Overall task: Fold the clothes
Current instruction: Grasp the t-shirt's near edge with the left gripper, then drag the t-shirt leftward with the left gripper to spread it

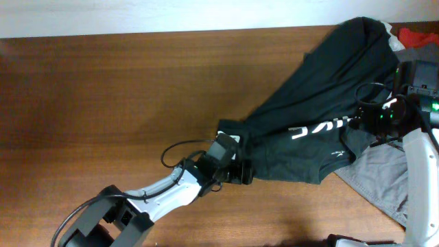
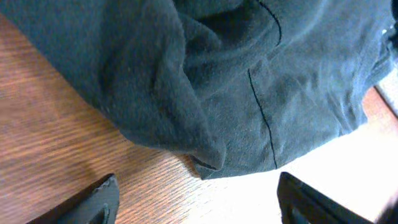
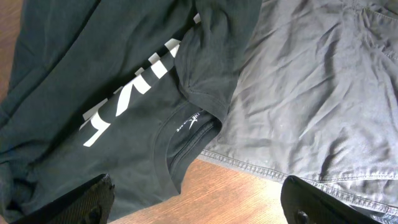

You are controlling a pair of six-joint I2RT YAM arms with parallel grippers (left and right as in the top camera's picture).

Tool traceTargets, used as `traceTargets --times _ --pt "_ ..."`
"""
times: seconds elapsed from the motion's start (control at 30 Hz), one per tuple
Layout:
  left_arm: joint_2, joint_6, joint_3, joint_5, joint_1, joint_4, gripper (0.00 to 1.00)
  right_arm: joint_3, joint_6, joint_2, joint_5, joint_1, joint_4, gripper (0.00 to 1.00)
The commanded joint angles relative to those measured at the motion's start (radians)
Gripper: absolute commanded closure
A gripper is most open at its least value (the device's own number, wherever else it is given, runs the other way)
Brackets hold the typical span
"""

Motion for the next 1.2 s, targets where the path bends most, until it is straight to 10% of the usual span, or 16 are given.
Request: traceTargets --times 0.0,0.23,0.37,0.47,0.87,1.17 --pt "0.041 -0.039 0.013 -0.057 -0.019 0.029 0.21 0.01 -0.002 -0.003 -0.003 -0.005 -0.002 0.1" --pt "0.134 -0.039 0.013 -0.057 -0.033 0.171 0.27 0.01 -0.003 -0.003 -0.017 -0.005 -0.003 0.1" --pt "0.148 -0.038 0.013 -0.059 -0.032 0.175 0.79 0.01 -0.003 -0.003 -0.017 -0.005 -0.005 0.1" --pt "0.148 -0.038 0.013 -0.062 -0.029 0.169 0.99 0.01 -0.003 -0.003 -0.017 -0.005 -0.005 0.1" --pt "-0.205 0.166 0.015 -0.291 0.282 -0.188 1.0 0.01 -0.003 -0.003 -0.017 -0.005 -0.004 0.1" --pt "-0.345 0.304 0.015 -0.304 0.745 -0.031 0.98 0.01 -0.003 -0.003 -0.017 -0.005 -0.004 0.1"
